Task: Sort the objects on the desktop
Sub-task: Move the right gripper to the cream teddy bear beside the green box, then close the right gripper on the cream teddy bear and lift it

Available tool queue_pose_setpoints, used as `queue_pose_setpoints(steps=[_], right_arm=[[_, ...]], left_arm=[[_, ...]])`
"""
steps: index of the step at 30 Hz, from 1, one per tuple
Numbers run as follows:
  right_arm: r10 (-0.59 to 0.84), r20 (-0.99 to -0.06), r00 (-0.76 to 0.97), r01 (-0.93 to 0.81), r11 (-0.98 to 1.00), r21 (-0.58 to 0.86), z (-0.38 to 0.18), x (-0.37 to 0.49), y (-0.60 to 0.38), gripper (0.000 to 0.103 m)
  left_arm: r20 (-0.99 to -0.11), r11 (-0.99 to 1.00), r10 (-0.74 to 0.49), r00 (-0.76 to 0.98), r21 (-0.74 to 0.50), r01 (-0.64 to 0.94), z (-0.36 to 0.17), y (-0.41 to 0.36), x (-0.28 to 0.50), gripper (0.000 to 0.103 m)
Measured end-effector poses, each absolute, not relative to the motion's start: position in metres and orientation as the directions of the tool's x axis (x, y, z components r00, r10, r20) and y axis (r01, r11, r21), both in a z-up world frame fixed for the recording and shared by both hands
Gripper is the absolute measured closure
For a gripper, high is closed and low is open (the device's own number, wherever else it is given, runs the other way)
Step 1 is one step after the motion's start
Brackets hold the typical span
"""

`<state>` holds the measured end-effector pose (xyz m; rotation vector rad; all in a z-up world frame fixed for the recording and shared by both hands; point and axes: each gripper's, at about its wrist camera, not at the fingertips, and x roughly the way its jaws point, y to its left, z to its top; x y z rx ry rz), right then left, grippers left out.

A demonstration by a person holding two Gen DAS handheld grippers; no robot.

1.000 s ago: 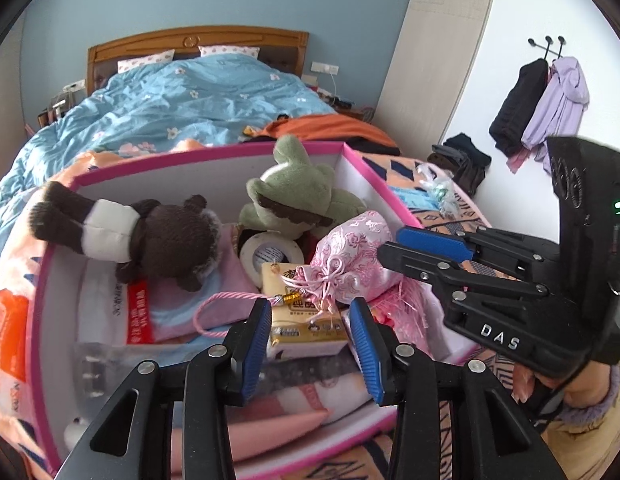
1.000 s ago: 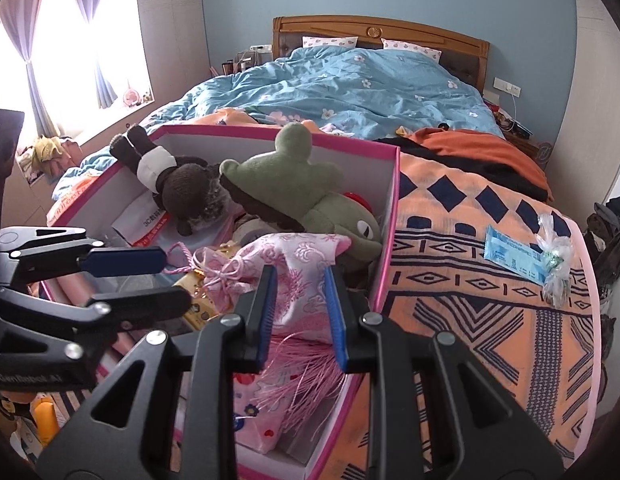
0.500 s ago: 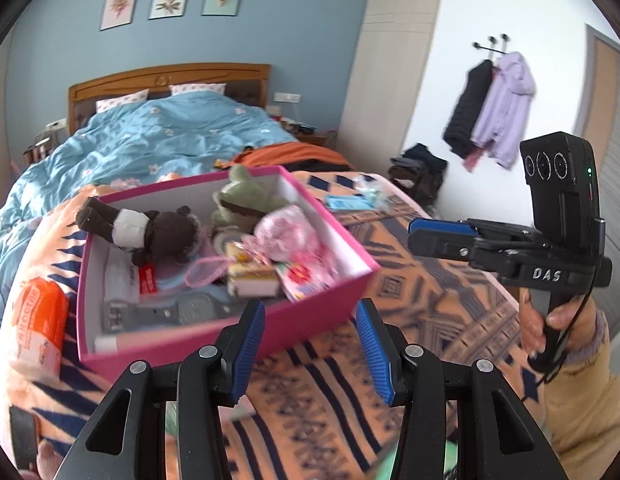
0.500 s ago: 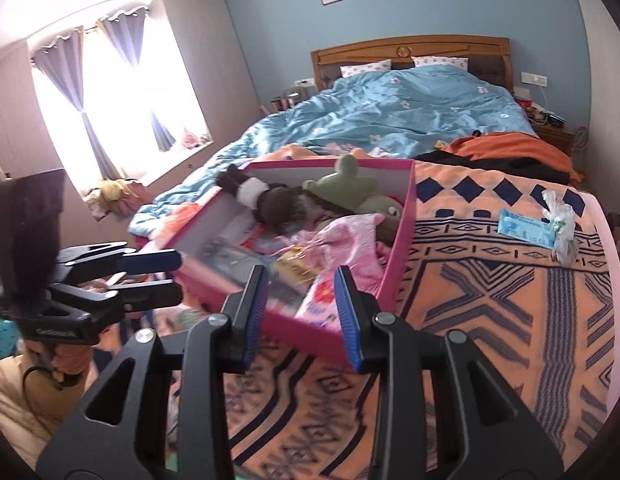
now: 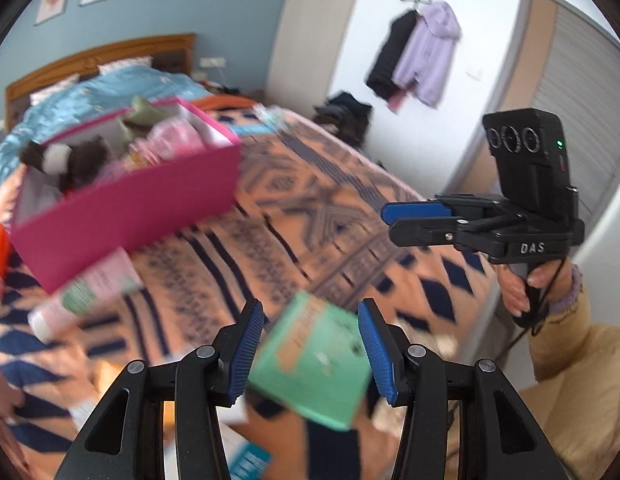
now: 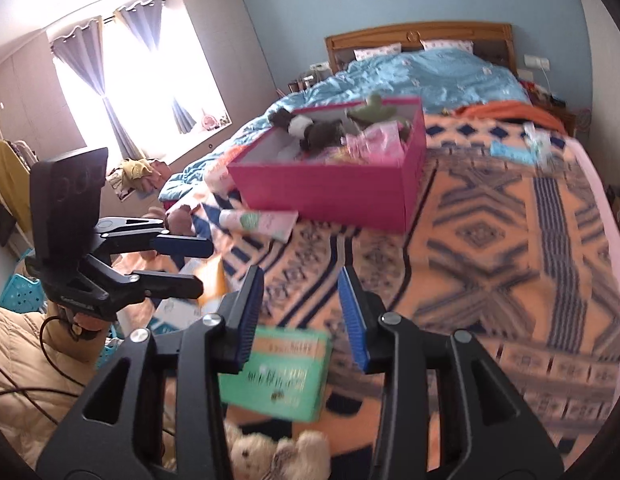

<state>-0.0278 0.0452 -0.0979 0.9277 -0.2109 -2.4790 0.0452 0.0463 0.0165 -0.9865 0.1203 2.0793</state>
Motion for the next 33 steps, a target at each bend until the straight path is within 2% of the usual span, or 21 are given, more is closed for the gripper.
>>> queue_pose_setpoints(steps=[4,8,14,19,23,27,29,30,33], right_arm=[[-0.492,-0.609,-0.622,0.346,-0.871,0.349,-0.13,-0.002,0.052,0.054],[-0.487,-0.638,-0.596,0.289,-0.872,0.396,-0.164,0.015,0.058,0.054],[-0.525,-0.618,-0.585,0.244,-0.841,0.483,-0.189,0.037,0.072,0.054],[-0.52,-0.644,-0.561,0.222,-0.844,0.489,-0.203,0.046,0.071,0.054],[-0.523,-0.65,-0.551,0.219,-0.842,0.493,-0.207,0.047,0.07,0.047],[-0.533,-0.661,-0.529,0.229,-0.839,0.494,-0.215,0.045,0.066,0.047],[-0.537,-0.656,-0.529,0.237,-0.837,0.494,-0.215,0.047,0.067,0.052],[-0.545,-0.653,-0.527,0.24,-0.832,0.501,-0.215,0.047,0.068,0.059],[-0.549,-0.647,-0.529,0.233,-0.828,0.511,-0.216,0.05,0.07,0.061]], left_arm=[[-0.697,-0.622,0.658,-0.284,-0.291,-0.727,-0.004,0.05,0.063,0.053],[-0.725,-0.589,0.653,-0.217,-0.308,-0.747,-0.021,0.059,0.082,0.053],[-0.755,-0.555,0.642,-0.129,-0.342,-0.759,-0.042,0.069,0.107,0.053],[-0.762,-0.55,0.638,-0.113,-0.348,-0.759,-0.05,0.072,0.12,0.053],[-0.782,-0.572,0.614,-0.105,-0.35,-0.742,-0.06,0.079,0.119,0.053],[-0.804,-0.585,0.589,-0.078,-0.358,-0.727,-0.074,0.092,0.114,0.062],[-0.801,-0.578,0.595,-0.068,-0.369,-0.728,-0.074,0.095,0.114,0.065],[-0.797,-0.577,0.6,-0.064,-0.377,-0.725,-0.074,0.096,0.114,0.066],[-0.794,-0.579,0.605,-0.058,-0.389,-0.716,-0.075,0.101,0.11,0.071]])
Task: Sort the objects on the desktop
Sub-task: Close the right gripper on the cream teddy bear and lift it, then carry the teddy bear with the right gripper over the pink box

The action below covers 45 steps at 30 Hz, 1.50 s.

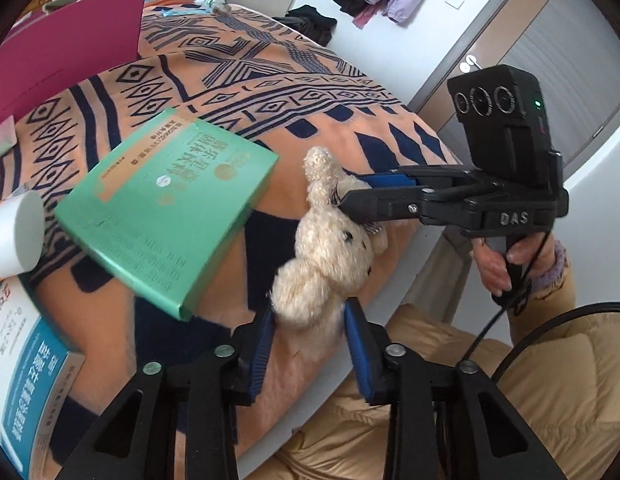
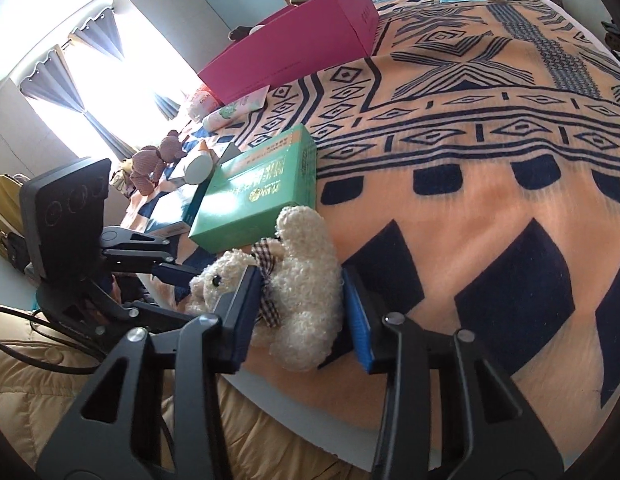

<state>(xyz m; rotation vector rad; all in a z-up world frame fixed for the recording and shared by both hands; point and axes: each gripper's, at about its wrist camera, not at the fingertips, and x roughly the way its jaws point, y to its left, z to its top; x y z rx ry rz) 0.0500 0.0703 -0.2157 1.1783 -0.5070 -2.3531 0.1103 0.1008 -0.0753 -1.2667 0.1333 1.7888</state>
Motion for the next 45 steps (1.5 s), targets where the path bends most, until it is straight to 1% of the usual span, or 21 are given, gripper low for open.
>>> queue_pose_setpoints(steps=[3,11,19,27,33,37,45], right_arm=[[-0.556,-0.631,-0.541,0.241,-0.821,0.517,-0.21,0.053,0.069,0.062],[-0.532,-0.585,-0.613,0.271,-0.836,0.477,-0.176,0.045,0.067,0.062],[-0.521,-0.548,-0.655,0.312,-0.846,0.432,-0.153,0.0,0.05,0.062],[-0.533,-0.541,-0.65,0.316,-0.838,0.445,-0.151,-0.063,0.035,0.062],[-0.536,-0.56,-0.632,0.296,-0.834,0.465,-0.161,-0.103,0.028,0.062],[-0.526,-0.599,-0.604,0.284,-0.844,0.455,-0.172,-0.121,0.023,0.061],[-0.496,-0.671,-0.55,0.25,-0.865,0.435,-0.192,-0.147,0.024,0.061]], left_arm=[[-0.781,-0.577,0.621,-0.067,-0.398,-0.713,-0.069,0.101,0.108,0.071],[-0.744,-0.606,0.646,-0.174,-0.36,-0.709,-0.04,0.09,0.091,0.071],[-0.736,-0.689,0.615,-0.284,-0.326,-0.648,-0.023,0.064,0.051,0.071],[-0.755,-0.765,0.553,-0.352,-0.293,-0.573,-0.019,0.052,-0.008,0.071],[-0.788,-0.81,0.5,-0.358,-0.279,-0.515,-0.025,0.045,-0.043,0.071],[-0.811,-0.828,0.467,-0.353,-0.262,-0.496,-0.034,0.046,-0.064,0.071],[-0.851,-0.848,0.432,-0.298,-0.271,-0.455,-0.065,0.043,-0.091,0.071]])
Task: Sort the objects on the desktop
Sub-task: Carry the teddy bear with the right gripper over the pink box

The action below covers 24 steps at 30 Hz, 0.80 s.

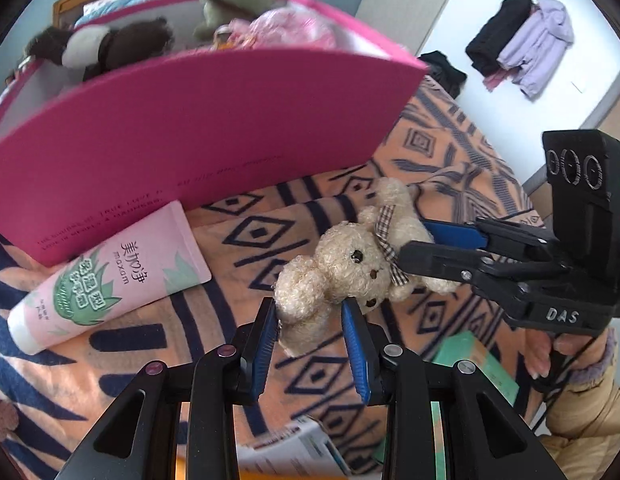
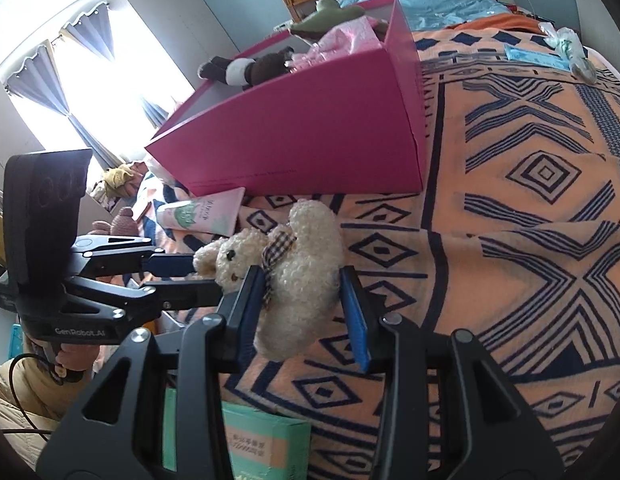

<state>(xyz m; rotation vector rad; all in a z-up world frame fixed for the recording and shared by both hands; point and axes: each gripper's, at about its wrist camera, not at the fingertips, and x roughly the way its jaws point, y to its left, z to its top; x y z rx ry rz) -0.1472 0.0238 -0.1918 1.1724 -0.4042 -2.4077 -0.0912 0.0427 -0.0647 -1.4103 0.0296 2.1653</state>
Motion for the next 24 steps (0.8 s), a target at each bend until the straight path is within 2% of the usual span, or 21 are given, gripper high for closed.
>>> queue_pose_setpoints(steps=[5,18,24], right_arm=[[-0.477,-0.713,-0.513,0.243,-0.878,0.413,-0.202,-0.154,0.022,0.061],[-0.436,-0.749,-0.499,0.265,-0.9,0.347,-0.195,-0.166,0.013,0.058],[-0.446,-0.757,-0.477,0.266,-0.894,0.359,-0.2,-0.172,0.015,0.057]], left_arm=[[-0.851,-0.845,0.442,-0.285,-0.288,-0.45,-0.07,0.038,-0.094,0.071],[-0.847,-0.829,0.461,-0.266,-0.305,-0.469,-0.07,0.036,-0.103,0.071],[-0.846,-0.826,0.464,-0.263,-0.306,-0.473,-0.069,0.036,-0.105,0.071]])
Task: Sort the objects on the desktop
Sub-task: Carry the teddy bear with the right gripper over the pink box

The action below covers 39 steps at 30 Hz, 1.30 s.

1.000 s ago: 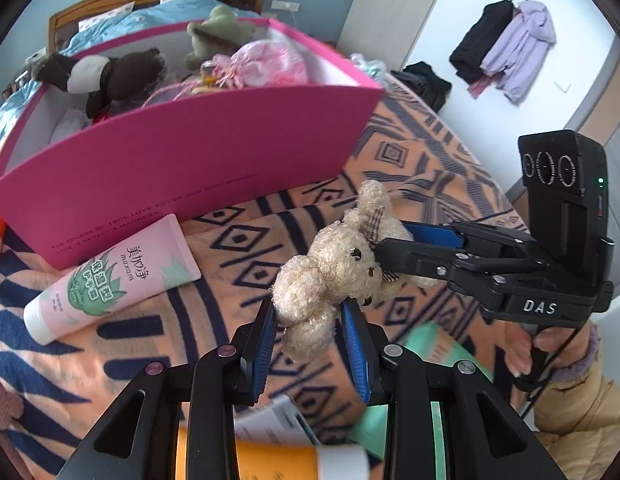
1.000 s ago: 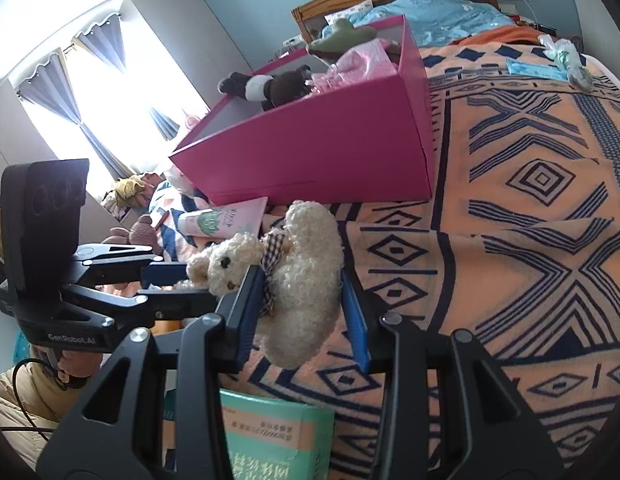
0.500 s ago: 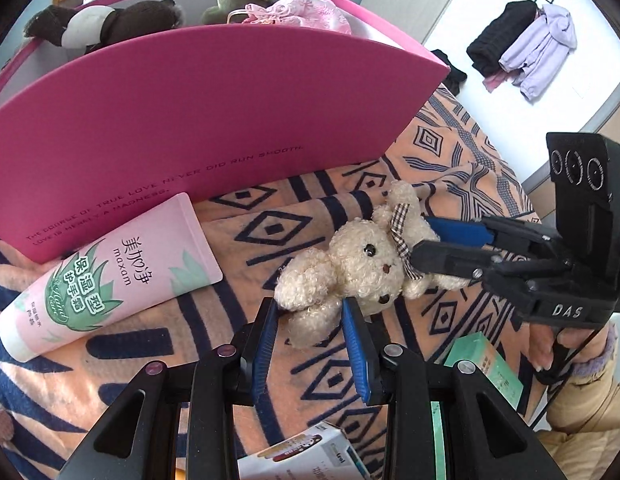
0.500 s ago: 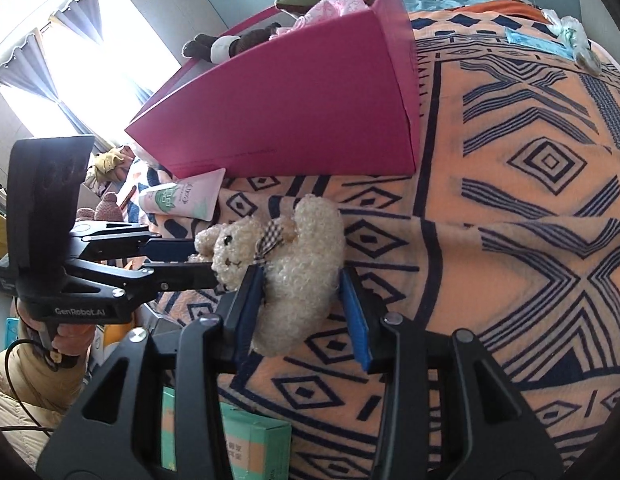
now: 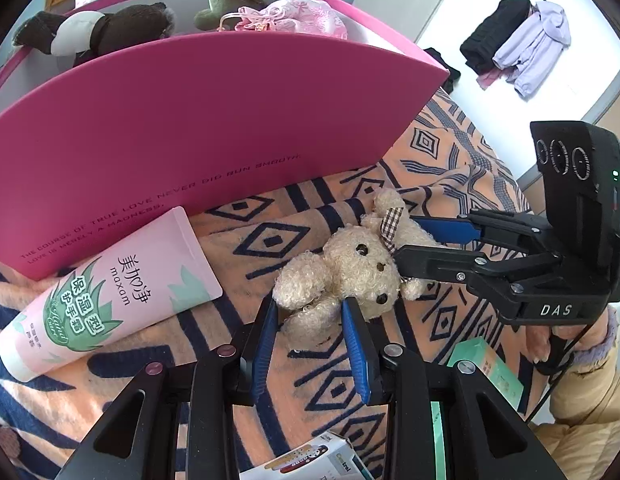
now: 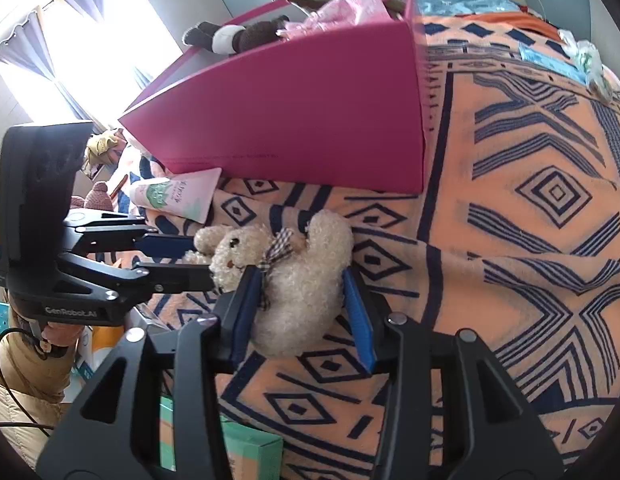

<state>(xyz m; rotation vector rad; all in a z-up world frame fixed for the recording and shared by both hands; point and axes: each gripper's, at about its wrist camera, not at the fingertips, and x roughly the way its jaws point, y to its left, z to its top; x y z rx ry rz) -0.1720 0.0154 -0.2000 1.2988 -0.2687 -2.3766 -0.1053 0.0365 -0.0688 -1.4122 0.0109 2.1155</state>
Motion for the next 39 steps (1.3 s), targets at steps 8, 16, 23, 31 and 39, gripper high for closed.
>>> queue_pose_setpoints(steps=[8,16,23,31,39], right_arm=[[-0.458,-0.742,-0.489,0.262,-0.889,0.376,-0.201,-0.172,0.016,0.06],[-0.451,-0.708,-0.543,0.262,-0.892,0.368,-0.181,-0.158,0.02,0.061],[-0.436,-0.655,-0.617,0.283,-0.9,0.333,-0.146,-0.145,0.025,0.061],[-0.423,-0.607,-0.672,0.3,-0.906,0.299,-0.115,-0.146,0.028,0.061],[-0.417,-0.58,-0.7,0.31,-0.909,0.279,-0.098,-0.158,0.032,0.061]], left_arm=[[-0.837,-0.821,0.478,-0.265,-0.319,-0.474,-0.067,0.038,-0.106,0.071],[-0.807,-0.806,0.503,-0.309,-0.308,-0.505,-0.04,0.04,-0.098,0.071],[-0.766,-0.791,0.529,-0.365,-0.29,-0.539,-0.006,0.043,-0.094,0.071],[-0.733,-0.789,0.54,-0.414,-0.27,-0.551,0.021,0.044,-0.097,0.071],[-0.714,-0.8,0.534,-0.452,-0.253,-0.544,0.041,0.048,-0.111,0.071]])
